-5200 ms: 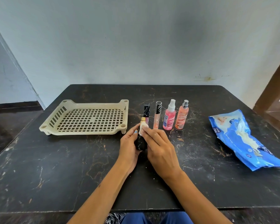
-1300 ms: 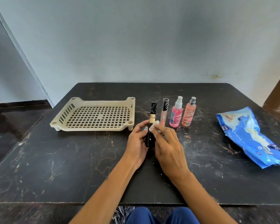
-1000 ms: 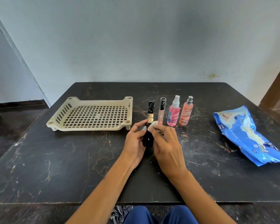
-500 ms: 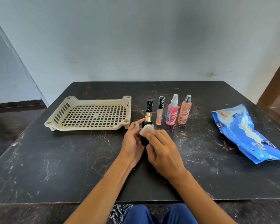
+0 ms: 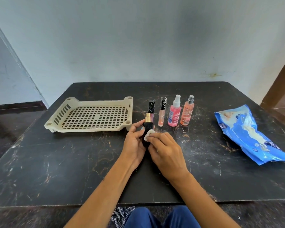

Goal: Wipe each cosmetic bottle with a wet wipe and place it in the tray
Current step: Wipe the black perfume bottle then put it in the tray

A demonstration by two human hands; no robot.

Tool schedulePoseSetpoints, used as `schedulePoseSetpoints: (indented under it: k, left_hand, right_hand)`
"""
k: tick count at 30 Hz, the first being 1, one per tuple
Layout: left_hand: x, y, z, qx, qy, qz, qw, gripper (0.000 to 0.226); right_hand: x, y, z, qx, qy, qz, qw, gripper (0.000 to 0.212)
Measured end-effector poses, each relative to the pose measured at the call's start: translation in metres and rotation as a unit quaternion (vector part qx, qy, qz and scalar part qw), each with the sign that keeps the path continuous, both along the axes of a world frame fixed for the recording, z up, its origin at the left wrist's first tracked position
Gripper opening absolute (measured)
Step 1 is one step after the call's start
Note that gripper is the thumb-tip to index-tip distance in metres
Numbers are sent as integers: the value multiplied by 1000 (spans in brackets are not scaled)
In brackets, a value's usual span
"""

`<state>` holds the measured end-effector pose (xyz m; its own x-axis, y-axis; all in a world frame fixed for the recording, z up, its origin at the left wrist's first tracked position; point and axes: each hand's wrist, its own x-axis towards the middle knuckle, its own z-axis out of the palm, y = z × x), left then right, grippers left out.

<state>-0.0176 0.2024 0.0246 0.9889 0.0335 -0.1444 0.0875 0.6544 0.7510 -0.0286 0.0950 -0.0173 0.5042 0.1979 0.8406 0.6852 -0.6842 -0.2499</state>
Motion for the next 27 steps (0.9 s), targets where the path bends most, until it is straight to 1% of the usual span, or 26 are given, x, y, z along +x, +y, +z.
schedulePoseSetpoints:
  k: [3,7,12,17,22,24,27]
  left_hand:
    - [-1,0,0,-9,-2,-1,1000,27]
    - [0,2,-1,-11,5,5,1000,27]
    - [-1,1,-2,-6,3,-4,1000,27]
    - [0,3,-2,-11,12,4,1000,27]
    - [-1,4,-3,-8,1,-12,1000,26]
    - [-1,4,-3,-1,2,-11,1000,23]
    - [-1,4,-3,-14,4,-7,1000,21]
  right_hand:
    - [4,1,2,15,4,-14,1000,23]
    - [1,0,-1,-14,-1,44,999,17]
    - [5,0,0,22,7,-17,1000,23]
    - [-1,2,0,-10,-10,46,999,16]
    - [3,1,3,22,1,-14,1000,23]
    - [3,3,4,3,-2,9,1000,24]
    - [-2,2,3,-13,-15,53,998,19]
